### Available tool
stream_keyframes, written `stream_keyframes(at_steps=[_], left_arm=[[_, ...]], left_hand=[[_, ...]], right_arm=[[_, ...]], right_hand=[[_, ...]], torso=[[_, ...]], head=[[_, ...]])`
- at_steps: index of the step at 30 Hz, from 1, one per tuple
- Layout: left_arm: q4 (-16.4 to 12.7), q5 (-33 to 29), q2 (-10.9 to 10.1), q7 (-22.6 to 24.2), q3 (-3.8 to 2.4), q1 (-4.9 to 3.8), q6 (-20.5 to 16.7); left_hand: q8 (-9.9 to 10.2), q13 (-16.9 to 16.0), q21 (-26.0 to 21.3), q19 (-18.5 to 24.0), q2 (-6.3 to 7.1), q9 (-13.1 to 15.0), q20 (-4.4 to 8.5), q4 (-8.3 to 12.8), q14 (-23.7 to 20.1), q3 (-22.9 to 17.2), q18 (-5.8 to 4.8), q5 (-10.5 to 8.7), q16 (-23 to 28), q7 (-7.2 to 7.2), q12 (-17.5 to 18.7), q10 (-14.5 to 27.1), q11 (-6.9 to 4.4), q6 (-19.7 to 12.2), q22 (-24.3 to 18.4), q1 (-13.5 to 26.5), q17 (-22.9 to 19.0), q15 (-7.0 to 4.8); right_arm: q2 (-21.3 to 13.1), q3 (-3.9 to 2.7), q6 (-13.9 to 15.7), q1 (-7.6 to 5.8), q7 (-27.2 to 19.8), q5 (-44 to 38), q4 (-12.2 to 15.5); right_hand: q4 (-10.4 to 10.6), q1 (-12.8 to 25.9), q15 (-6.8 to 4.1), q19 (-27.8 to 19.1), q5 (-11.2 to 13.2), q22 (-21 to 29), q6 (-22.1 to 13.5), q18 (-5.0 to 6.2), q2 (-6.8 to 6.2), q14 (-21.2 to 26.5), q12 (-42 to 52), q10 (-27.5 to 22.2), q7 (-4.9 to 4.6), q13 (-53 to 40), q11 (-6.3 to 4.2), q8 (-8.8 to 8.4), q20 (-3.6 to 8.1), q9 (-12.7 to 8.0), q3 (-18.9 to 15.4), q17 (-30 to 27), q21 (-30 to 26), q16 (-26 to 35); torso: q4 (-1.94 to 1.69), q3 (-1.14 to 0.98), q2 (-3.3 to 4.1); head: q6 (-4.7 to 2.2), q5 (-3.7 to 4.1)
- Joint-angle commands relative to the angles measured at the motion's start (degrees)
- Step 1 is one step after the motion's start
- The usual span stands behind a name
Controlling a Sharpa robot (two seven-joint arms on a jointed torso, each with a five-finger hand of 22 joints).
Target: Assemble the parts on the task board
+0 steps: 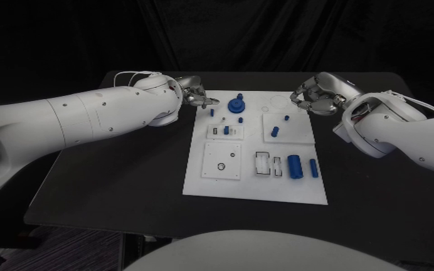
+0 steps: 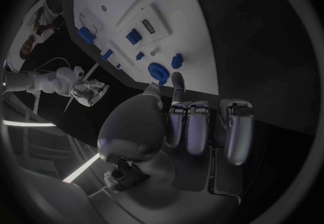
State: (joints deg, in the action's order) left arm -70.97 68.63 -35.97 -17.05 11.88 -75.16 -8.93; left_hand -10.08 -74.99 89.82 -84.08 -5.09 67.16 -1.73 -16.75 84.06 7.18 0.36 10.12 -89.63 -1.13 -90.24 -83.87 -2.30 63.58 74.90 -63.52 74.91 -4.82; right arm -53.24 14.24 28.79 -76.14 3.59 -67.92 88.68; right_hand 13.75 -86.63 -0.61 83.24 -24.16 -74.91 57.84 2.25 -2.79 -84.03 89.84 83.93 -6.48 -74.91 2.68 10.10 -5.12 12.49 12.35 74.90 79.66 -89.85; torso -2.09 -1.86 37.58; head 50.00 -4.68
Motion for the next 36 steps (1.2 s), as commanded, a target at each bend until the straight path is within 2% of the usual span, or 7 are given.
stream_keyframes(at_steps=[1, 5, 7, 10, 19, 22, 36], left_arm=[[0.3, -0.2, 0.6, -2.2, -0.05, -0.1, 3.0], [0.6, -0.2, 1.1, -2.2, -0.05, -0.09, 2.3], [0.7, 0.4, 1.3, -2.2, -0.05, -0.09, 1.9], [0.8, 1.1, 1.5, -2.3, -0.05, -0.08, 1.5], [1.5, 1.6, 2.3, -3.2, -0.05, -0.07, 1.4], [1.7, 1.7, 2.5, -3.7, -0.04, -0.07, 1.3], [4.7, 1.7, 4.1, -4.2, -0.01, 0.06, 2.8]], left_hand=[[-0.3, -15.0, 0.2, -5.9, -0.11, 0.1, 0.34, 0.0, 5.9, 0.5, -0.36, -0.45, -0.4, 0.06, 0.2, -6.1, -0.38, 0.4, 15.1, 0.7, 15.1, -0.52], [-0.3, -15.0, 0.2, -5.9, -0.11, 0.1, 0.35, 0.0, 5.9, 0.6, -0.36, -0.44, -0.4, 0.06, 0.2, -6.1, -0.38, 0.4, 15.1, 0.7, 15.1, -0.52], [-0.2, -15.0, 0.2, -5.9, -0.12, 0.1, 0.38, 0.1, 5.9, 0.6, -0.36, -0.11, -0.4, 0.07, 0.2, -6.1, -0.4, 0.2, 15.1, 0.6, 15.1, -0.54], [-0.1, -15.0, 0.2, -5.9, -0.14, 0.1, 0.41, 0.1, 5.9, 0.7, -0.36, 0.29, -0.4, 0.06, 0.2, -6.1, -0.42, 0.0, 15.1, 0.5, 15.1, -0.58], [0.0, -15.0, 0.2, -5.9, -0.13, 1.0, 0.55, 0.3, 5.9, 1.0, -0.36, 3.94, -0.4, 0.06, 0.2, -6.1, -0.45, -0.7, 15.1, -1.2, 15.1, -0.66], [-0.6, -15.0, 0.2, -5.9, 0.13, 3.3, 0.45, 0.2, 5.9, 1.2, -0.36, 4.86, -0.4, -0.23, 0.2, -6.1, -0.2, -2.5, 15.1, -2.2, 15.1, -0.56], [-1.1, -15.0, 0.2, -5.9, 0.02, 4.8, 0.36, 0.2, 5.9, 1.3, -0.36, 5.23, -0.4, -0.39, 0.2, -6.1, -0.1, -3.5, 15.1, -2.4, 15.1, -0.41]], right_arm=[[0.0, -0.05, 0.3, 0.11, 0.2, 0.0, 0.1], [-0.1, -0.05, 0.1, 0.11, 0.5, 0.0, 0.1], [-0.1, -0.05, 0.0, 0.11, 0.5, 0.0, 0.2], [-0.1, -0.05, -0.1, 0.1, 0.6, 0.0, 0.2], [-0.1, -0.05, 0.0, 0.1, 0.7, 0.0, 0.3], [-0.1, -0.05, 0.0, 0.1, 0.7, 0.0, 0.4], [-0.1, -0.05, -0.1, 0.11, 0.6, 0.0, 0.3]], right_hand=[[0.0, -0.2, -0.51, 0.3, -0.3, -11.5, 0.4, 0.52, 0.43, -6.0, 0.2, 6.1, 0.03, -15.1, -0.39, 0.3, -0.11, 0.1, 0.3, 15.1, 0.2, -0.1], [-0.1, -0.2, -0.53, 0.3, -0.3, -11.5, 0.5, 0.52, 0.44, -6.0, 0.2, 6.1, 0.06, -15.1, -0.41, 0.35, -0.1, 0.1, 0.3, 15.1, 0.2, -0.1], [-0.1, -0.2, -0.54, 0.3, -0.3, -11.5, 0.6, 0.52, 0.44, -6.0, 0.2, 6.1, 0.09, -15.1, -0.43, 0.4, -0.1, 0.1, 0.3, 15.1, 0.2, -0.1], [-0.1, -0.2, -0.54, 0.3, -0.3, -11.5, 0.6, 0.52, 0.44, -6.0, 0.2, 6.1, 0.09, -15.1, -0.43, 0.4, -0.1, 0.1, 0.3, 15.1, 0.2, -0.1], [-0.1, -0.2, -0.55, 0.3, -0.3, -11.4, 0.6, 0.56, 0.43, -6.0, 0.2, 6.1, 0.11, -15.1, -0.45, 0.44, -0.09, 0.1, 0.3, 15.1, 0.1, -0.1], [-0.1, -0.2, -0.55, 0.3, -0.3, -11.4, 0.6, 0.56, 0.43, -6.0, 0.2, 6.1, 0.11, -15.1, -0.45, 0.44, -0.09, 0.1, 0.3, 15.1, 0.1, -0.1], [-0.1, -0.2, -0.57, 0.2, -0.4, -11.4, 0.6, 0.58, 0.4, -6.0, 0.2, 6.1, 0.11, -15.1, -0.46, 0.46, -0.07, 0.1, 0.3, 15.1, 0.0, -0.1]], torso=[[0.12, -0.12, 0.08], [0.08, -0.27, 0.09], [-0.07, -0.22, 0.06], [0.0, -0.27, 0.08], [0.0, -0.13, 0.1], [-0.02, -0.16, 0.1], [-0.04, -0.14, 0.14]], head=[[0.0, 0.05], [0.0, 0.21], [0.0, 0.35], [0.0, 0.21], [0.0, 0.33], [0.0, 0.31], [0.0, 0.21]])
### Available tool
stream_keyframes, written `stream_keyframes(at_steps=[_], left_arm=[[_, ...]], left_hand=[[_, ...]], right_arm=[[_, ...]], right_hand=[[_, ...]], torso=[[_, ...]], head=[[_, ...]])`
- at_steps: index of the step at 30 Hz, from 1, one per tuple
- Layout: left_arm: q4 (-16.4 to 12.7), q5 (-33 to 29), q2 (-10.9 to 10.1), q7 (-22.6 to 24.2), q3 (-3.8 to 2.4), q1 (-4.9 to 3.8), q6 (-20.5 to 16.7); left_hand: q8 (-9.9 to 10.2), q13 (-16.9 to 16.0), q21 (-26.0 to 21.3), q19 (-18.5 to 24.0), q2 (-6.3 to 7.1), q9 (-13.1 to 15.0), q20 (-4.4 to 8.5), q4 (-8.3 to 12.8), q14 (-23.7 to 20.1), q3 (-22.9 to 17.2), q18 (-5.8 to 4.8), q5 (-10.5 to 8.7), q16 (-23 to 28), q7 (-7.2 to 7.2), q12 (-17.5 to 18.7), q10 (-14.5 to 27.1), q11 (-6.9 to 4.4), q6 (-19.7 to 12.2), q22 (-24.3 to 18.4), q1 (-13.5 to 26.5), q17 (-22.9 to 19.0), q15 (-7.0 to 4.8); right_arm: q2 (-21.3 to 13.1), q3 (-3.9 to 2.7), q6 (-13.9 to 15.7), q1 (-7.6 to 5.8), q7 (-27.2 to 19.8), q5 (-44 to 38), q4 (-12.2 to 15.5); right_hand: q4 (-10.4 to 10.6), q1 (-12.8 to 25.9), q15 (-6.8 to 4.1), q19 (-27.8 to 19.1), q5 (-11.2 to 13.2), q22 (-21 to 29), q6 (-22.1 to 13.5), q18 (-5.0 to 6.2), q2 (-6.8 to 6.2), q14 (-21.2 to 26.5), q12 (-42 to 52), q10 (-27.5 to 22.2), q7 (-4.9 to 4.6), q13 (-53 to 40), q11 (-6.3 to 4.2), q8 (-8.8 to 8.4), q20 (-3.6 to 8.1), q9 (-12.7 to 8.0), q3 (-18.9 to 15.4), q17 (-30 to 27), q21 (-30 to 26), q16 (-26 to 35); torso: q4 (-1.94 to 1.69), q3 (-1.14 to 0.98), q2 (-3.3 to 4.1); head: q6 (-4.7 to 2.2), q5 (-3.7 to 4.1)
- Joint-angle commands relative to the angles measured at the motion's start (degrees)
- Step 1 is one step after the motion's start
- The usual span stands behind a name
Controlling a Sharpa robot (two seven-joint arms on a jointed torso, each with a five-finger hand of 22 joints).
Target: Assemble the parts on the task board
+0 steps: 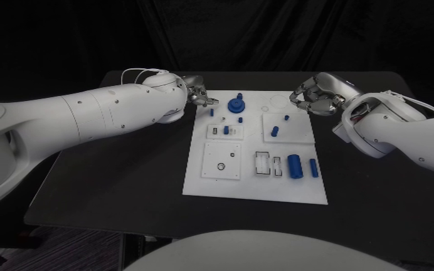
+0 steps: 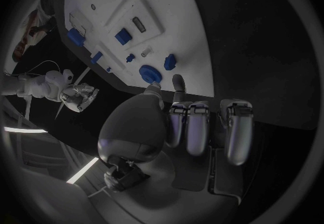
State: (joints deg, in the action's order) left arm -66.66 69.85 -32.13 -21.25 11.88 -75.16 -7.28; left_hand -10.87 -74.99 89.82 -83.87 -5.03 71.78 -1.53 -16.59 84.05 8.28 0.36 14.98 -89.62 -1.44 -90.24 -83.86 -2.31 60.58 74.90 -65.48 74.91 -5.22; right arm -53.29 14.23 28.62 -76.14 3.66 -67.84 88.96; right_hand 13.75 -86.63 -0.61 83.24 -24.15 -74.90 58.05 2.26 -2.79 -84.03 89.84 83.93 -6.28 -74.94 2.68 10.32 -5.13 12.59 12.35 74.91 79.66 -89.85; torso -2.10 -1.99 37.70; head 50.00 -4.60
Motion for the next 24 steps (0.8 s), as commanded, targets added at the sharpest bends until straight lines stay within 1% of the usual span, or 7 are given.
stream_keyframes(at_steps=[1, 4, 7, 9, 14, 20, 24], left_arm=[[0.5, 0.5, 0.3, 0.0, -0.02, 0.06, 1.2], [0.7, 0.5, 0.4, 0.1, -0.01, 0.08, 1.3], [1.0, 0.5, 0.7, 0.1, -0.01, 0.1, 1.4], [1.2, 0.5, 0.9, 0.2, 0.0, 0.12, 1.4], [1.6, 0.5, 1.3, 0.5, 0.0, 0.16, 1.5], [1.7, 0.5, 1.5, 0.6, 0.01, 0.18, 2.2], [2.0, -0.1, 1.6, 0.6, 0.02, 0.21, 2.7]], left_hand=[[-0.3, -15.0, 0.2, -6.1, -0.09, 0.3, 0.14, 0.1, 6.0, 0.2, -0.36, 0.47, -0.4, -0.09, 0.2, -6.1, -0.08, -0.6, 15.1, -0.5, 15.1, 0.0], [-0.3, -15.0, 0.2, -6.1, -0.09, 0.3, 0.14, 0.1, 6.0, 0.2, -0.36, 0.47, -0.4, -0.09, 0.2, -6.1, -0.08, -0.6, 15.1, -0.5, 15.1, 0.0], [-0.4, -15.0, 0.2, -6.1, -0.16, 0.6, 0.12, 0.1, 6.0, 0.2, -0.36, 0.64, -0.4, -0.12, 0.2, -6.1, -0.06, -0.8, 15.1, -0.6, 15.1, 0.03], [-0.4, -15.0, 0.2, -6.1, -0.16, 0.7, 0.1, 0.1, 6.0, 0.2, -0.36, 0.72, -0.4, -0.13, 0.2, -6.1, -0.04, -0.9, 15.1, -0.7, 15.1, 0.04], [-0.4, -15.0, 0.2, -6.1, -0.22, 0.8, 0.09, 0.1, 6.0, 0.2, -0.36, 0.81, -0.4, -0.16, 0.2, -6.1, -0.01, -1.0, 15.1, -0.7, 15.1, 0.06], [-0.3, -15.0, 0.2, -6.1, -0.39, 0.9, 0.06, 0.0, 6.0, 0.2, -0.36, 0.87, -0.4, -0.21, 0.2, -6.1, 0.03, -1.2, 15.1, -0.6, 15.1, 0.09], [-0.3, -15.0, 0.2, -6.1, -0.55, 1.0, 0.02, -0.1, 6.0, 0.3, -0.36, 0.76, -0.4, -0.26, 0.2, -6.1, 0.07, -1.2, 15.1, -0.3, 15.1, 0.13]], right_arm=[[0.0, -0.04, 0.1, 0.11, 0.5, 0.0, 0.0], [0.0, -0.04, 0.1, 0.11, 0.5, 0.0, -0.1], [0.1, -0.04, 0.0, 0.12, 0.5, 0.0, -0.1], [0.1, -0.04, 0.0, 0.12, 0.4, 0.0, -0.2], [0.2, -0.04, 0.0, 0.13, 0.3, 0.0, -0.3], [0.2, -0.04, 0.1, 0.13, 0.3, 0.0, -0.3], [0.2, -0.04, 0.0, 0.13, 0.3, 0.0, -0.3]], right_hand=[[-0.1, -0.2, -0.57, 0.2, -0.4, -11.4, 0.4, 0.57, 0.4, -6.0, 0.2, 6.1, -0.09, -15.1, -0.46, 0.23, -0.07, 0.1, 0.3, 15.1, 0.0, -0.1], [-0.1, -0.2, -0.57, 0.2, -0.4, -11.4, 0.4, 0.57, 0.4, -6.0, 0.2, 6.1, -0.09, -15.1, -0.46, 0.23, -0.07, 0.1, 0.3, 15.1, 0.0, -0.1], [-0.1, -0.2, -0.57, 0.2, -0.4, -11.4, 0.4, 0.57, 0.4, -6.0, 0.2, 6.1, -0.09, -15.1, -0.46, 0.23, -0.07, 0.1, 0.3, 15.1, 0.0, -0.1], [-0.2, -0.2, -0.58, 0.2, -0.4, -11.4, 0.4, 0.58, 0.39, -6.0, 0.2, 6.1, -0.09, -15.1, -0.46, 0.24, -0.06, 0.1, 0.4, 15.1, 0.0, -0.1], [-0.2, -0.2, -0.58, 0.2, -0.4, -11.4, 0.4, 0.58, 0.39, -6.0, 0.2, 6.1, -0.09, -15.1, -0.46, 0.24, -0.06, 0.1, 0.4, 15.1, 0.0, -0.1], [-0.2, -0.2, -0.58, 0.2, -0.4, -11.4, 0.4, 0.58, 0.39, -6.0, 0.2, 6.1, -0.09, -15.1, -0.46, 0.24, -0.06, 0.1, 0.4, 15.1, 0.0, -0.1], [-0.2, -0.2, -0.58, 0.2, -0.4, -11.4, 0.4, 0.58, 0.39, -6.0, 0.2, 6.1, -0.09, -15.1, -0.46, 0.24, -0.06, 0.1, 0.4, 15.1, 0.0, -0.1]], torso=[[-0.08, 0.0, 0.01], [-0.11, -0.02, -0.01], [-0.01, -0.05, -0.01], [0.05, -0.03, -0.02], [0.08, -0.02, 0.0], [-0.02, -0.01, 0.01], [-0.07, 0.04, 0.02]], head=[[0.0, 0.18], [0.0, 0.18], [0.0, 0.18], [0.0, 0.14], [0.0, 0.22], [0.0, 0.46], [0.0, 0.75]])
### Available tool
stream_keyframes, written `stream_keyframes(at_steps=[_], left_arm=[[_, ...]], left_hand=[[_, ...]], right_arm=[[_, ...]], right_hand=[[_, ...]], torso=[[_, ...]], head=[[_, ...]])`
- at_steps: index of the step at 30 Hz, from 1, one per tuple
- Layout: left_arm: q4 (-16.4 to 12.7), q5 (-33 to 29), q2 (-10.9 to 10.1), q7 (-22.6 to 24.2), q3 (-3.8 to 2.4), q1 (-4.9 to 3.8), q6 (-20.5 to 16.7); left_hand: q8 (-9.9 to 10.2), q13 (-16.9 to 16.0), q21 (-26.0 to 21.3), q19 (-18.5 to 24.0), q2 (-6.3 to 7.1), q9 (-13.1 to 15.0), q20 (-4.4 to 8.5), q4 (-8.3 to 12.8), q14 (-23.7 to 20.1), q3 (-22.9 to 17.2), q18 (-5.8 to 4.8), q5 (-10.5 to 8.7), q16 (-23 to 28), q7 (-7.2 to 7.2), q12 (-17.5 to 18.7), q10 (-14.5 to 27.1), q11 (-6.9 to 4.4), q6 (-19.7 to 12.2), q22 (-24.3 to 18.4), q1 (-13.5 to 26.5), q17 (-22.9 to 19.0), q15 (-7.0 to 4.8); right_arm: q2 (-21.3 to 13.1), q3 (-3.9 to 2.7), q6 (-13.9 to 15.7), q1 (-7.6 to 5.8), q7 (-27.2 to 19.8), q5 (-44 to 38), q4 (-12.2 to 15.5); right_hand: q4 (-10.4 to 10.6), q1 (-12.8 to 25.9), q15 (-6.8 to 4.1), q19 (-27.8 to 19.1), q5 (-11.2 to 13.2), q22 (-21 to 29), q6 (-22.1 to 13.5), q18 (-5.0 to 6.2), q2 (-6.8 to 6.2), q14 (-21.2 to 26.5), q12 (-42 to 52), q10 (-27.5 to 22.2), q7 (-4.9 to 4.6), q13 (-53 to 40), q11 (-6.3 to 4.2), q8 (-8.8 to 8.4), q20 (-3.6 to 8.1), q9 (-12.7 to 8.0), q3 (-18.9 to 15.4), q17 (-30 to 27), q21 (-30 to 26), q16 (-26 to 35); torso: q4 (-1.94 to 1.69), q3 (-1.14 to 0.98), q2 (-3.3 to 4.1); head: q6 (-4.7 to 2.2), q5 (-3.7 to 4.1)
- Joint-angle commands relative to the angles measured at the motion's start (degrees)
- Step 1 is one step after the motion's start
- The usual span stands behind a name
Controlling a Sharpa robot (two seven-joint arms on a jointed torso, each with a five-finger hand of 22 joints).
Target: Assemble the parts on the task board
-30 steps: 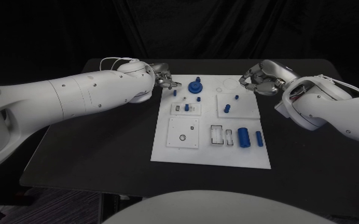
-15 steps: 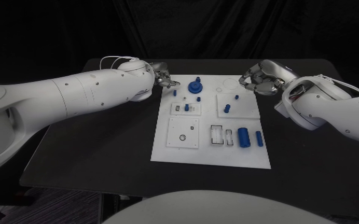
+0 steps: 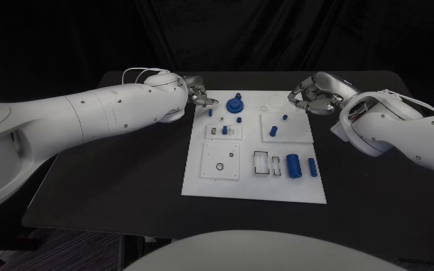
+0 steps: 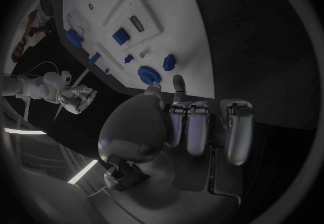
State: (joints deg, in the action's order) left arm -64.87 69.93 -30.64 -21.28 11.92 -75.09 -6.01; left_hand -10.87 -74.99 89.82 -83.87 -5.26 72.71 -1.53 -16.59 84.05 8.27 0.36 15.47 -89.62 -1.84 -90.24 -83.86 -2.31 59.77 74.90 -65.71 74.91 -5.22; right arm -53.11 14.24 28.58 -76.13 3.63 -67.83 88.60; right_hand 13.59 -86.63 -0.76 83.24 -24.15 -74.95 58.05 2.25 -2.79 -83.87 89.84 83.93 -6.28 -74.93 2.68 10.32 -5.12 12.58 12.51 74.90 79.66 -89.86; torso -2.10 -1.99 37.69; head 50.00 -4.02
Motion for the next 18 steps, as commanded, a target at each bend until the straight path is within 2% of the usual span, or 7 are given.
stream_keyframes(at_steps=[1, 4, 7, 18], left_arm=[[0.3, -0.4, 0.2, 0.6, 0.0, 0.16, 1.5], [0.5, -0.9, 0.3, 0.5, 0.03, 0.2, 1.8], [0.7, -1.1, 0.3, 0.5, 0.07, 0.24, 2.2], [1.0, -1.3, 0.8, 0.7, 0.15, 0.39, 2.7]], left_hand=[[-0.3, -15.0, 0.2, -6.1, -0.32, 0.1, 0.03, -0.1, 6.0, 0.3, -0.36, 0.26, -0.4, 0.13, 0.2, -6.1, 0.07, -0.4, 15.1, 0.0, 15.1, 0.12], [-0.3, -15.0, 0.2, -6.1, -0.35, 0.1, 0.03, -0.1, 6.0, 0.3, -0.36, 0.25, -0.4, 0.13, 0.2, -6.1, 0.08, -0.5, 15.1, 0.0, 15.1, 0.13], [-0.3, -15.0, 0.2, -6.1, -0.35, 0.1, 0.03, -0.1, 6.0, 0.3, -0.36, 0.25, -0.4, 0.13, 0.2, -6.1, 0.08, -0.5, 15.1, 0.0, 15.1, 0.13], [-0.3, -15.0, 0.2, -6.1, -0.41, 0.1, 0.02, -0.1, 6.0, 0.3, -0.36, 0.26, -0.4, 0.14, 0.2, -6.1, 0.08, -0.5, 15.1, 0.0, 15.1, 0.13]], right_arm=[[0.0, -0.05, 0.1, 0.13, 0.3, -0.1, 0.0], [0.1, -0.05, 0.0, 0.13, 0.3, -0.1, 0.0], [0.1, -0.05, 0.0, 0.13, 0.3, -0.1, 0.0], [0.1, -0.05, 0.0, 0.13, 0.2, -0.1, 0.0]], right_hand=[[0.0, -0.2, -0.42, 0.2, -0.4, -11.3, 0.4, 0.59, 0.39, -6.1, 0.2, 6.1, -0.09, -15.1, -0.46, 0.24, -0.06, 0.1, 0.2, 15.1, 0.0, -0.1], [0.0, -0.2, -0.43, 0.2, -0.4, -11.3, 0.4, 0.59, 0.38, -6.1, 0.2, 6.1, -0.11, -15.1, -0.46, 0.23, -0.04, 0.1, 0.2, 15.1, 0.0, -0.1], [0.0, -0.2, -0.43, 0.2, -0.4, -11.3, 0.4, 0.59, 0.38, -6.1, 0.2, 6.1, -0.11, -15.1, -0.46, 0.23, -0.04, 0.1, 0.2, 15.1, 0.0, -0.1], [0.0, -0.2, -0.43, 0.2, -0.4, -11.3, 0.4, 0.59, 0.38, -6.1, 0.2, 6.1, -0.11, -15.1, -0.46, 0.23, -0.04, 0.1, 0.2, 15.1, 0.0, -0.1]], torso=[[-0.03, 0.06, 0.01], [0.1, 0.03, 0.03], [-0.04, 0.01, 0.01], [0.0, 0.03, 0.02]], head=[[0.0, 0.16], [0.0, 0.05], [0.0, 0.1], [0.0, -0.22]])
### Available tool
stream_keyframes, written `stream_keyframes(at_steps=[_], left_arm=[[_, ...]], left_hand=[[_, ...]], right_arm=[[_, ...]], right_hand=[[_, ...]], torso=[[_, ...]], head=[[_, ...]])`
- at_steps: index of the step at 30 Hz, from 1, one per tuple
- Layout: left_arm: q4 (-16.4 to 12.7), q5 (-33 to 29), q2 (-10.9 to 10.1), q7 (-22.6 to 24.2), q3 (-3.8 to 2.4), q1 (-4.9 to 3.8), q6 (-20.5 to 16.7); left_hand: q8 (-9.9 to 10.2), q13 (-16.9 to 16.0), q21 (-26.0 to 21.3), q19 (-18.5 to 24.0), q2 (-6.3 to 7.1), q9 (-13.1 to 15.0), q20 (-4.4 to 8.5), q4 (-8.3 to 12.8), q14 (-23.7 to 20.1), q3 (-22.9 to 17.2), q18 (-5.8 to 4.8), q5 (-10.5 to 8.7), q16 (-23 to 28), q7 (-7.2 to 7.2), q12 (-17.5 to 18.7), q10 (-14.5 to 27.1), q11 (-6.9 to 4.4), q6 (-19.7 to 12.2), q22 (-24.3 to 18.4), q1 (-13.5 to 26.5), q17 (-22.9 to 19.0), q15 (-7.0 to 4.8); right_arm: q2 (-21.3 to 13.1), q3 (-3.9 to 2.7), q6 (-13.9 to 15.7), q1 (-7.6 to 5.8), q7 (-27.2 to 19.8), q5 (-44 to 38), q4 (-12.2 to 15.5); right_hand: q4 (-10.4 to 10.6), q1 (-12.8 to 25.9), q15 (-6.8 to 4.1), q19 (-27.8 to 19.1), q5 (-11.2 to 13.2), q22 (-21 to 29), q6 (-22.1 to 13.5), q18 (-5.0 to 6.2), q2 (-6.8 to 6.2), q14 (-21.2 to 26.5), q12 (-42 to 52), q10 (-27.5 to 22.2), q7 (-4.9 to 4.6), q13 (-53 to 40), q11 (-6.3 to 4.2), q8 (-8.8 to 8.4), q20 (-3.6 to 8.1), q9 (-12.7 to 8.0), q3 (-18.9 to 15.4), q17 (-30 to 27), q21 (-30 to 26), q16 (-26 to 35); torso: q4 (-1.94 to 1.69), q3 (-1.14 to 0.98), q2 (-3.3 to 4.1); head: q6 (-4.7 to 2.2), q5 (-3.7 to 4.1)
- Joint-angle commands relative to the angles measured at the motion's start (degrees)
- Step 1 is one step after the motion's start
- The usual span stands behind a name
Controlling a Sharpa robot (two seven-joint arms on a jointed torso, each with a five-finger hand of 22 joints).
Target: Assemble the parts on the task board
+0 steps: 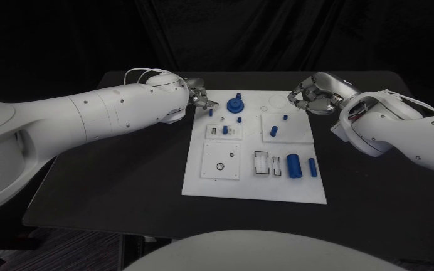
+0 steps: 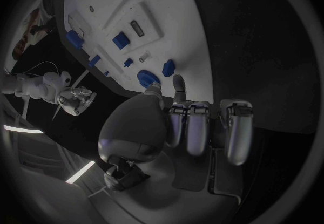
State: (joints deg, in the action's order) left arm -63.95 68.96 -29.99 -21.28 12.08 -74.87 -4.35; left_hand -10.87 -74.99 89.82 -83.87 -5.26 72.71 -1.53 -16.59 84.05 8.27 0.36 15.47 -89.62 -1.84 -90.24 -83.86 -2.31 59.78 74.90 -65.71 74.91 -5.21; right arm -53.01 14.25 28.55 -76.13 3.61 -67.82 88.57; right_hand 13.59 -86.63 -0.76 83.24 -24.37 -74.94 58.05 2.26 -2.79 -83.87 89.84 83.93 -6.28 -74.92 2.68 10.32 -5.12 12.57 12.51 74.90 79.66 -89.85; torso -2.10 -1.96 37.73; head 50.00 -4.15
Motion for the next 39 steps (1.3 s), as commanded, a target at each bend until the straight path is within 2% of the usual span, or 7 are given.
stream_keyframes(at_steps=[1, 13, 22, 39], left_arm=[[0.0, -0.4, 0.2, 0.7, -0.01, 0.18, 1.0], [-0.1, -0.4, 0.3, 0.5, 0.02, 0.32, 1.3], [0.2, -0.4, 0.6, 0.3, 0.03, 0.45, 1.9], [0.5, -0.4, 0.9, 0.0, 0.03, 0.73, 2.8]], left_hand=[[-0.3, -15.0, 0.2, -6.1, -0.45, 0.1, 0.01, -0.1, 6.0, 0.3, -0.36, 0.29, -0.4, 0.14, 0.2, -6.1, 0.08, -0.4, 15.1, 0.0, 15.1, 0.14], [-0.3, -15.0, 0.2, -6.1, -0.57, 0.2, -0.01, 0.0, 6.0, 0.3, -0.36, 0.46, -0.4, 0.18, 0.2, -6.1, 0.07, -0.4, 15.1, -0.1, 15.1, 0.15], [-0.2, -15.0, 0.2, -6.1, -0.72, 0.4, -0.05, 0.2, 6.0, 0.0, -0.36, 1.72, -0.4, 0.22, 0.2, -6.1, 0.04, -0.5, 15.1, -1.0, 15.1, 0.15], [-0.1, -15.0, 0.2, -6.1, -0.76, 0.5, -0.06, 0.2, 6.0, -0.2, -0.36, 2.51, -0.4, 0.22, 0.2, -6.1, 0.04, -0.6, 15.1, -1.5, 15.1, 0.15]], right_arm=[[0.0, -0.06, 0.1, 0.13, 0.3, -0.1, 0.0], [0.0, -0.06, 0.0, 0.13, 0.3, -0.1, 0.0], [0.1, -0.06, -0.2, 0.14, 0.3, -0.1, 0.0], [0.1, -0.06, -0.4, 0.14, 0.4, -0.1, -0.1]], right_hand=[[0.0, -0.2, -0.43, 0.2, -0.2, -11.3, 0.4, 0.59, 0.38, -6.1, 0.2, 6.1, -0.11, -15.1, -0.46, 0.23, -0.04, 0.1, 0.2, 15.1, 0.0, -0.1], [0.0, -0.2, -0.43, 0.2, -0.2, -11.3, 0.4, 0.59, 0.38, -6.1, 0.2, 6.1, -0.11, -15.1, -0.46, 0.23, -0.04, 0.1, 0.2, 15.1, 0.0, -0.1], [0.0, -0.2, -0.43, 0.2, -0.2, -11.3, 0.4, 0.59, 0.38, -6.1, 0.2, 6.1, -0.11, -15.1, -0.46, 0.23, -0.04, 0.1, 0.2, 15.1, 0.0, -0.1], [-0.1, -0.2, -0.44, 0.1, -0.2, -11.3, 0.4, 0.61, 0.39, -6.1, 0.2, 6.1, -0.12, -15.1, -0.45, 0.22, -0.02, 0.1, 0.3, 15.1, -0.1, -0.1]], torso=[[0.01, -0.01, -0.04], [0.03, -0.01, 0.0], [-0.03, -0.01, -0.05], [-0.01, -0.06, -0.06]], head=[[0.0, -0.14], [0.0, -0.11], [0.0, -0.03], [0.0, -0.04]])
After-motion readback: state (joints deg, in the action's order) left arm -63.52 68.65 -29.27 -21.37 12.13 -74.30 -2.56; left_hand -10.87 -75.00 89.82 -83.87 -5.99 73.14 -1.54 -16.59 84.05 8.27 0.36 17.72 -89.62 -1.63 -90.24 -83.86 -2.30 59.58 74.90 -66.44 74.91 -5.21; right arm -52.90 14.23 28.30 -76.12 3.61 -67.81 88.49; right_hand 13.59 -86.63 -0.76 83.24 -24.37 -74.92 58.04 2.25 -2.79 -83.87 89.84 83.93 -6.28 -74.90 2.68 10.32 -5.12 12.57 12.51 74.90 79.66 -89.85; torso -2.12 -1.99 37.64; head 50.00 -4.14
